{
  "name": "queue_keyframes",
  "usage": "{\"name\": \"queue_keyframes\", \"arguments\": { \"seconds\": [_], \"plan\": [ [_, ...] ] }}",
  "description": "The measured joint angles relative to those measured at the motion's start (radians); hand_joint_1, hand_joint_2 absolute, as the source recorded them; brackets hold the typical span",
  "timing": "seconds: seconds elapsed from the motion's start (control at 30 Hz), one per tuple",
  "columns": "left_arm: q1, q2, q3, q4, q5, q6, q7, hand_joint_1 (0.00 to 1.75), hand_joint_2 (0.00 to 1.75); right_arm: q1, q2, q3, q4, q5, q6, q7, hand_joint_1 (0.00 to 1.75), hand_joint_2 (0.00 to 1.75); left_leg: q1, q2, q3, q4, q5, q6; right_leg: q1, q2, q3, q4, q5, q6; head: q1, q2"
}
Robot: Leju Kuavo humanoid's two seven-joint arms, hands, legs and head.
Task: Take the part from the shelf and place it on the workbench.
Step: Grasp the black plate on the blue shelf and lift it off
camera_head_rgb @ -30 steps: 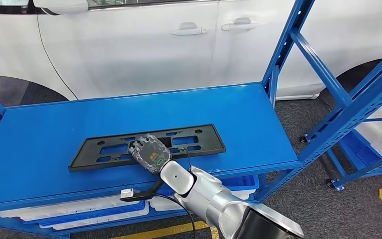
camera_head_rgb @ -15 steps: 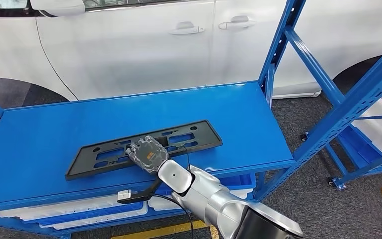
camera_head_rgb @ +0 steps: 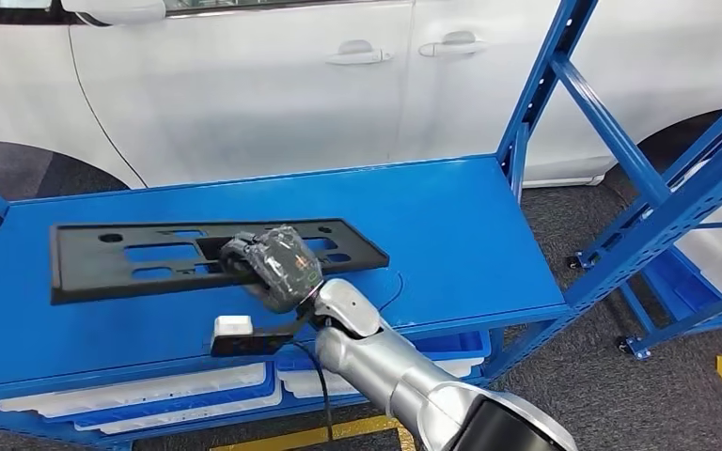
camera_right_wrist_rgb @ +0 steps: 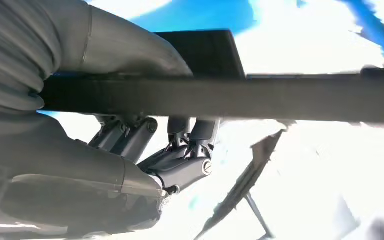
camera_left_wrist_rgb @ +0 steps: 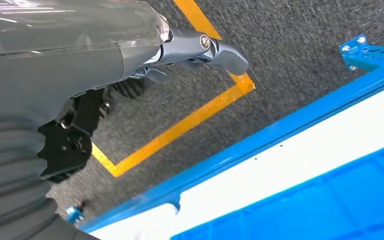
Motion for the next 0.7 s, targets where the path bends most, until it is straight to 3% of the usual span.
{"name": "queue_keyframes", "arguments": {
  "seconds": [0.1,0.13,0.17,0.2,0.23,0.3,0.37,0.47,0.53,0.63,0.67,0.7],
  "plan": [
    [0.002,0.001,0.004,0.000,0.000,0.004,-0.004,0.00,1.75,0.088,-0.070,-0.100,-0.325,-0.305,0.215,-0.066,1.75,1.75,0.000,-0.001,0.001,-0.002,-0.001,0.013,-0.005,-0.001,-0.086,0.180,-0.091,0.014,0.000,0.000],
    [0.003,0.002,0.005,0.000,0.000,0.006,-0.006,0.00,1.75,0.114,-0.091,-0.125,-0.410,-0.348,0.253,-0.064,1.75,1.75,-0.001,-0.002,0.001,-0.002,-0.002,0.014,-0.006,-0.001,-0.116,0.236,-0.110,0.016,0.000,0.000],
    [0.003,0.002,0.006,0.000,0.001,0.006,-0.007,0.00,1.75,0.137,-0.106,-0.143,-0.478,-0.363,0.271,-0.060,1.75,1.75,-0.003,-0.002,0.001,-0.002,-0.002,0.015,-0.007,-0.001,-0.132,0.260,-0.108,0.015,0.000,0.000],
    [0.003,0.003,0.007,0.000,0.001,0.006,-0.008,0.00,1.75,0.155,-0.118,-0.157,-0.530,-0.367,0.280,-0.061,1.75,1.75,-0.004,-0.002,0.002,-0.001,-0.002,0.015,-0.007,-0.001,-0.128,0.244,-0.088,0.013,0.000,0.000],
    [0.001,0.003,0.008,0.000,0.002,0.006,-0.011,0.00,1.75,0.168,-0.127,-0.168,-0.574,-0.376,0.290,-0.067,1.75,1.75,-0.006,-0.002,0.002,-0.001,-0.002,0.015,-0.007,-0.001,-0.107,0.195,-0.055,0.008,0.000,0.000],
    [-0.002,0.003,0.009,0.000,0.002,0.006,-0.017,0.00,1.75,0.190,-0.143,-0.186,-0.657,-0.446,0.341,-0.116,1.75,1.75,-0.010,-0.002,0.003,0.000,-0.004,0.012,-0.002,-0.002,-0.039,0.053,0.010,-0.006,0.000,0.000],
    [-0.003,0.002,0.009,0.000,0.002,0.008,-0.029,0.00,1.75,0.220,-0.168,-0.202,-0.756,-0.571,0.441,-0.184,1.75,1.75,-0.012,-0.003,0.002,0.000,-0.005,0.006,0.005,-0.004,-0.002,-0.025,0.033,-0.014,0.000,0.000],
    [0.001,0.002,0.009,0.000,0.002,0.009,-0.058,0.00,1.75,0.279,-0.216,-0.228,-0.931,-0.746,0.608,-0.221,1.75,1.75,-0.011,-0.003,0.005,-0.003,-0.008,-0.009,0.004,-0.006,0.003,-0.039,0.035,-0.022,0.000,0.000],
    [0.001,0.001,0.009,0.000,0.002,0.004,-0.074,0.00,1.75,0.304,-0.231,-0.237,-1.021,-0.826,0.693,-0.218,1.75,1.75,-0.012,-0.001,-0.005,0.029,-0.035,-0.017,-0.004,-0.006,0.010,-0.051,0.040,-0.029,0.000,0.000],
    [0.000,0.001,0.009,0.000,0.000,0.000,-0.083,0.00,1.75,0.345,-0.247,-0.240,-1.127,-0.911,0.806,-0.198,1.75,1.75,-0.009,0.000,-0.080,0.202,-0.124,-0.024,-0.004,-0.007,0.016,-0.053,0.040,-0.035,0.000,0.000],
    [0.001,0.002,0.010,0.000,0.000,0.000,-0.081,0.00,1.75,0.363,-0.252,-0.239,-1.157,-0.928,0.840,-0.190,1.75,1.75,-0.009,0.000,-0.101,0.250,-0.141,-0.025,-0.003,-0.007,0.016,-0.052,0.040,-0.036,0.000,0.000],
    [0.001,0.002,0.011,0.000,0.000,0.002,-0.077,0.00,1.75,0.378,-0.257,-0.238,-1.183,-0.939,0.872,-0.182,1.75,1.75,-0.009,0.000,-0.105,0.261,-0.137,-0.026,-0.002,-0.007,0.015,-0.049,0.040,-0.036,0.000,0.000]
  ]
}}
